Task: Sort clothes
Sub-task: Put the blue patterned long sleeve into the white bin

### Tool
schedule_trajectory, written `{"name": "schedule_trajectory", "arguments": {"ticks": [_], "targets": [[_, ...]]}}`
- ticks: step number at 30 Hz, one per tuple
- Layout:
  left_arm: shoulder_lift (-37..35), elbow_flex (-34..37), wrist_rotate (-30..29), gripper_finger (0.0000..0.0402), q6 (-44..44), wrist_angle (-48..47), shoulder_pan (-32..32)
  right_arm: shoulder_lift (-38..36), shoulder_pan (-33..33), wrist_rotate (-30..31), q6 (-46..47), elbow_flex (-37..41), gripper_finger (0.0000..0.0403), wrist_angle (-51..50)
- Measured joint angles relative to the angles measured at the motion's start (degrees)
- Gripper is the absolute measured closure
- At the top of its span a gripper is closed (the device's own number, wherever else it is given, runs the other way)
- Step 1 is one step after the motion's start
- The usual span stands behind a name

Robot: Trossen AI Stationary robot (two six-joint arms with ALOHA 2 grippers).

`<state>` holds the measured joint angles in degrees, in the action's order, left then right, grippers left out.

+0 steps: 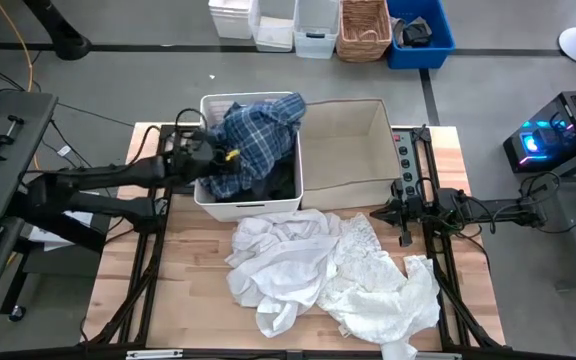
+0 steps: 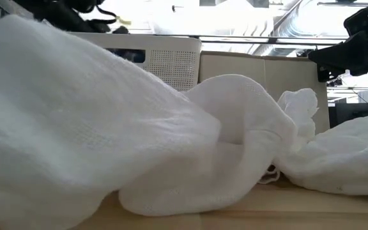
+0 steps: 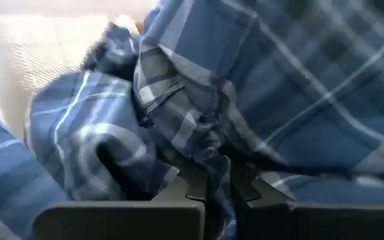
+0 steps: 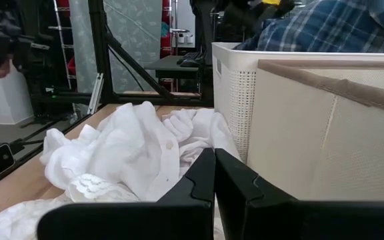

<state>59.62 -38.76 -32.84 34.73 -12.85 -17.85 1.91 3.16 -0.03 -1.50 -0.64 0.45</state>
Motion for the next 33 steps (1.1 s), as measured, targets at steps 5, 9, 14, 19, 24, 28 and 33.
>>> {"name": "schedule_trajectory", "arguments": {"ticks": [5, 9, 14, 19, 24, 28, 33], "targets": [[7.74, -9.72, 3.99, 0.0401, -14.35, -10.69, -1.12, -0.02, 0.0, 0.0, 0.0, 0.0, 0.0402, 0.0], [15.18, -20.24, 6.98, 0.0401, -28.75, -20.75, -3.03, 0.0, 0.02, -0.04, 0.0, 0.0, 0.0402, 0.03], [26.41, -29.19, 11.59, 0.0401, -40.52, -34.04, -4.72, 0.0, 0.02, -0.04, 0.0, 0.0, 0.0402, 0.02], [36.87, -31.13, 15.92, 0.0401, -48.45, -40.44, -4.47, 0.0, 0.02, -0.04, 0.0, 0.0, 0.0402, 0.02], [46.67, -31.63, 15.3, 0.0401, -48.35, -47.12, -4.38, 0.0, 0.02, -0.02, 0.0, -0.01, 0.0402, 0.02], [49.34, -31.52, 13.22, 0.0396, -47.2, -47.87, -4.09, -0.02, 0.02, -0.02, -0.01, 0.0, 0.0402, 0.02], [47.2, -32.21, 13.29, 0.0355, -48.3, -46.64, -3.89, -0.02, 0.02, 0.0, 0.0, -0.01, 0.0402, 0.02]]}}
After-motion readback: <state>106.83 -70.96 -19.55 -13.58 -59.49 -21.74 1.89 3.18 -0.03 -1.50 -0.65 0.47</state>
